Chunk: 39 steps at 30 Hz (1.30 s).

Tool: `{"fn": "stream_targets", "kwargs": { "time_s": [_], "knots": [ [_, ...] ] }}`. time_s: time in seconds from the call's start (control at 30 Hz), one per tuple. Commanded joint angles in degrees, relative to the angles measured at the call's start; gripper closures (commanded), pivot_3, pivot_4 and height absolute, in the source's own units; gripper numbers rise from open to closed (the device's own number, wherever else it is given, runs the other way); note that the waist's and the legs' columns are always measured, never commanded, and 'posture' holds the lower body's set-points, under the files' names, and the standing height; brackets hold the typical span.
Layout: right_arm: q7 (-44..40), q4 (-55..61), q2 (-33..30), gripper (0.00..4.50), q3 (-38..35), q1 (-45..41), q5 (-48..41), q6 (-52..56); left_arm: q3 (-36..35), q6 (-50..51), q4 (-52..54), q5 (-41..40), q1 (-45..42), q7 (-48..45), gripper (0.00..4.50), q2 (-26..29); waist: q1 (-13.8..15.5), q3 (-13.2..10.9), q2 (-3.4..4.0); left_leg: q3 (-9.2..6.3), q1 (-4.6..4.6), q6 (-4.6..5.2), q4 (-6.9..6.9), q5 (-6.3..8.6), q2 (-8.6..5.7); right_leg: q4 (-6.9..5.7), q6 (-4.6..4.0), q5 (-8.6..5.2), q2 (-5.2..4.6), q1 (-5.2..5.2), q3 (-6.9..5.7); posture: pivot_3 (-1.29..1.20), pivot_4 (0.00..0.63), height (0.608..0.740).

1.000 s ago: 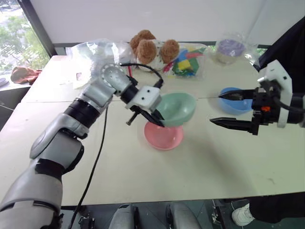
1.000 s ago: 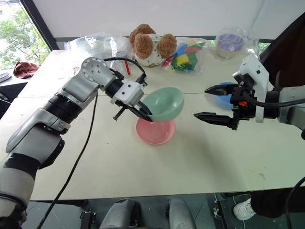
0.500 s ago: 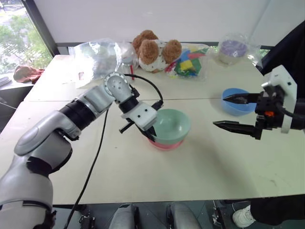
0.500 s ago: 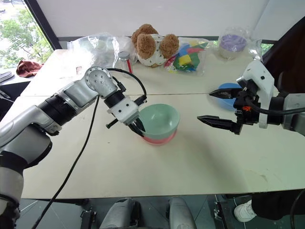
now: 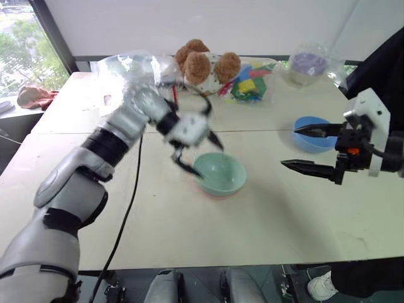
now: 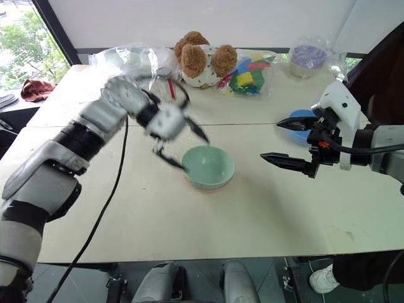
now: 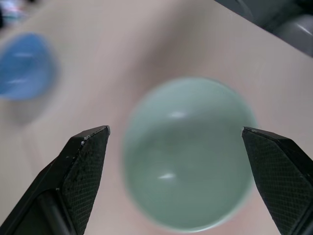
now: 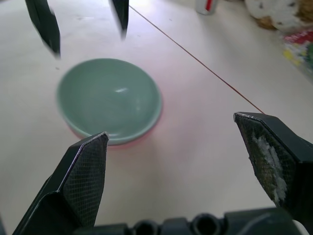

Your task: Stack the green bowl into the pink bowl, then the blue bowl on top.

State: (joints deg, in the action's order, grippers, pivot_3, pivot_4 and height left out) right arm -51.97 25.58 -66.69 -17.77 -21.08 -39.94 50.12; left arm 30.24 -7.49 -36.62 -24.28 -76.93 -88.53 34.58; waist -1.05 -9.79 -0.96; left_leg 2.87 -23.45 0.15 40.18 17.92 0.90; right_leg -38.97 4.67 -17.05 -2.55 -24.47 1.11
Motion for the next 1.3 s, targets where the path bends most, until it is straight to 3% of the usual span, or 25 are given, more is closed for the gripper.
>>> {"fn": "stream_targets", "kwargs": {
  "time_s": [0.03, 0.27, 0.4, 0.67, 0.77, 1.0, 1.1, 1.2, 1.3],
  "knots": [
    [2.4, -6.3, 0.9, 0.0, 5.2, -3.1, 6.5, -3.6, -10.6, 10.5, 2.8, -2.9, 1.2, 0.9, 0.06, 5.1, -0.4, 0.1, 0.12, 0.02, 0.08, 0.01, -0.07, 0.01, 0.0, 0.0, 0.0, 0.0, 0.02, 0.0, 0.03, 0.0, 0.15, 0.74],
    [2.0, -29.6, 5.8, 0.0, 22.3, -17.2, 23.4, -13.4, -24.5, 32.0, 20.3, -8.9, 18.0, 8.9, 0.06, 13.6, -1.4, 0.0, 0.13, -0.04, 0.13, -0.12, -0.06, -0.07, 0.06, -0.16, 0.0, 0.0, -0.03, -0.02, 0.12, 0.0, 0.15, 0.74],
    [0.0, -54.8, 13.4, 0.0, 31.4, -29.1, 34.3, -22.8, -34.5, 41.6, 36.4, -14.8, 35.4, 14.4, 0.06, 19.0, -1.9, 0.0, 0.12, 0.03, 0.09, -0.14, -0.09, -0.08, 0.04, -0.13, 0.0, 0.0, -0.1, -0.08, 0.19, 0.0, 0.15, 0.74],
    [-1.2, -85.3, 22.2, 0.0, 36.1, -42.7, 45.3, -35.1, -44.4, 50.6, 47.9, -22.7, 44.3, 21.5, 0.06, 19.7, -0.7, 0.0, 0.11, 0.0, 0.02, -0.46, -0.09, -0.26, -0.03, -0.13, -0.01, 0.0, -0.21, -0.1, 0.16, 0.0, 0.15, 0.74],
    [-0.9, -90.6, 23.6, 0.83, 35.9, -45.6, 47.5, -37.7, -45.3, 50.5, 49.3, -22.6, 45.4, 22.9, 0.0, 19.5, -0.8, 0.0, 0.11, -0.02, 0.06, -0.49, -0.11, -0.28, -0.03, -0.12, -0.01, 0.0, -0.2, -0.07, 0.16, 0.0, 0.15, 0.74],
    [-2.0, -94.6, 23.9, 4.45, 35.5, -48.3, 51.2, -40.7, -45.0, 49.2, 50.0, -21.8, 46.1, 24.2, 0.0, 19.3, -1.6, 0.0, 0.11, -0.02, 0.09, -0.63, -0.14, -0.35, 0.0, -0.15, -0.01, 0.0, -0.17, -0.07, 0.17, 0.0, 0.15, 0.74],
    [-3.8, -93.5, 23.4, 4.45, 35.2, -49.5, 52.0, -41.7, -45.0, 49.0, 49.5, -22.0, 45.7, 24.0, 0.0, 19.4, -1.6, 0.0, 0.11, -0.01, 0.11, -0.65, -0.16, -0.37, 0.02, -0.16, -0.01, 0.01, -0.14, -0.07, 0.18, 0.0, 0.15, 0.74],
    [-11.4, -86.7, 22.4, 4.45, 33.7, -50.4, 50.1, -42.1, -45.3, 48.8, 49.3, -22.2, 45.9, 23.6, 0.0, 19.9, -1.5, 0.0, 0.16, -0.01, 0.11, -0.66, -0.17, -0.37, 0.02, -0.16, -0.01, 0.01, -0.15, -0.08, 0.18, 0.0, 0.15, 0.74],
    [-26.6, -63.5, 19.1, 4.45, 31.5, -44.8, 42.3, -36.5, -45.4, 48.3, 49.0, -21.7, 46.5, 22.8, 0.0, 20.6, -1.5, -0.1, 0.26, -0.01, 0.07, -0.66, -0.2, -0.36, 0.01, -0.16, -0.01, 0.01, -0.15, -0.13, 0.18, 0.0, 0.15, 0.74]
  ]
}}
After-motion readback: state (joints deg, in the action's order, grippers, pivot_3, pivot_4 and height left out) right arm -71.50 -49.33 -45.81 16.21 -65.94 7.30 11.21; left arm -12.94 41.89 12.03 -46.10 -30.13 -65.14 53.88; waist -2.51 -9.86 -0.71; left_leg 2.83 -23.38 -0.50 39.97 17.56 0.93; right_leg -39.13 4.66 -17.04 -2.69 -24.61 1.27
